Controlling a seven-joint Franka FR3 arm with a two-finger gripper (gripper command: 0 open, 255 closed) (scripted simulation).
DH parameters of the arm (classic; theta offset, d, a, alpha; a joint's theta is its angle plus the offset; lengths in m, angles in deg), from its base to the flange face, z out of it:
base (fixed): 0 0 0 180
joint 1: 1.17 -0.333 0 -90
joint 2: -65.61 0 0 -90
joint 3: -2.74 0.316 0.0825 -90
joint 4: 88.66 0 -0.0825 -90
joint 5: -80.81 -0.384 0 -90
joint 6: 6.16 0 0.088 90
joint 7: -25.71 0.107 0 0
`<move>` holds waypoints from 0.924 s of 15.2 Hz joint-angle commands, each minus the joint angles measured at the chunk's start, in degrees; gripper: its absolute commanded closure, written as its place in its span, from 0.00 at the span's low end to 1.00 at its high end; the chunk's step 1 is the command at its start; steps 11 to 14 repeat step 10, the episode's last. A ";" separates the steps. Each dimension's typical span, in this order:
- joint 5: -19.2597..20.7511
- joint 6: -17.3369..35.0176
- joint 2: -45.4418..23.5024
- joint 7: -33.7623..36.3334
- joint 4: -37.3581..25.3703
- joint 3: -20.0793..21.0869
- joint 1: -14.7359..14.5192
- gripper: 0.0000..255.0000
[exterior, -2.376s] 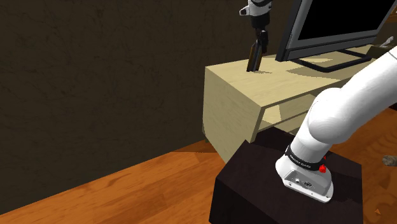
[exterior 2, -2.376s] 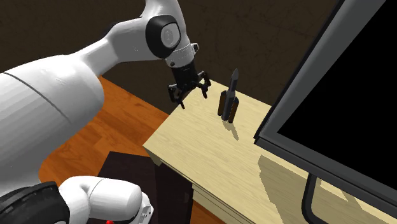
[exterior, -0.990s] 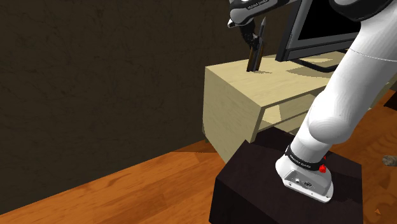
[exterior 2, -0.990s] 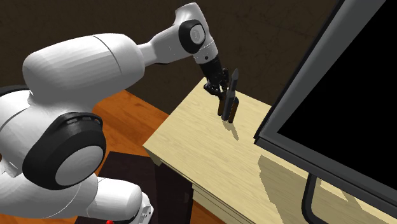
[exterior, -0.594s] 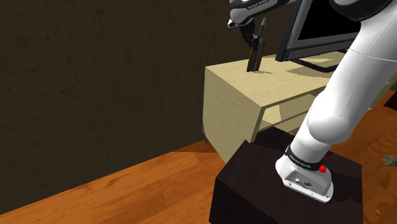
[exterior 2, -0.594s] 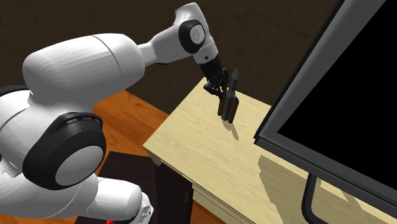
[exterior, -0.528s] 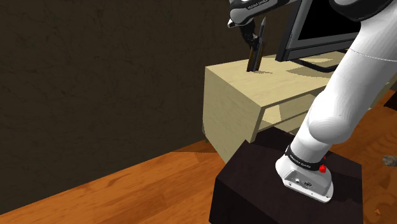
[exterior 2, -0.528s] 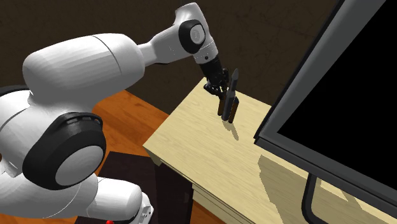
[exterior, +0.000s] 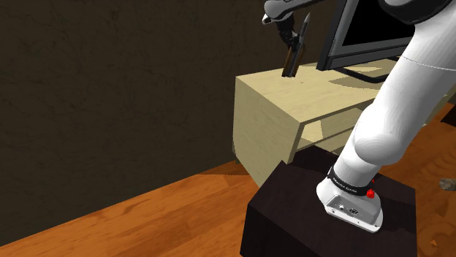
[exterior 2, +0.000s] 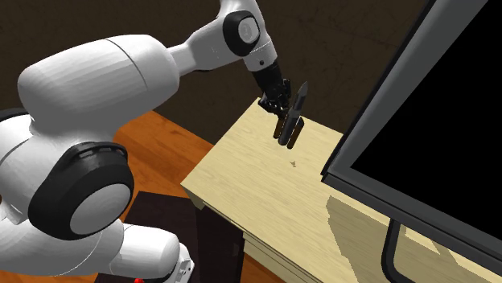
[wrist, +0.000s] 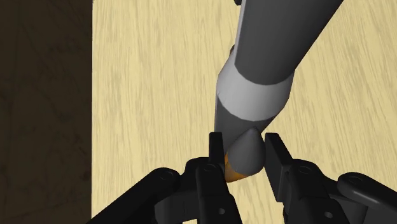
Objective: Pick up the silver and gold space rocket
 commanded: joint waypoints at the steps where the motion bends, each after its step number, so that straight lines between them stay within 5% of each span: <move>1: -0.06 -1.42 0.17 -0.68 -1.41 0.12 -0.09 1.00; 14: -0.51 -6.01 -0.30 -3.32 -7.12 0.31 -0.25 1.00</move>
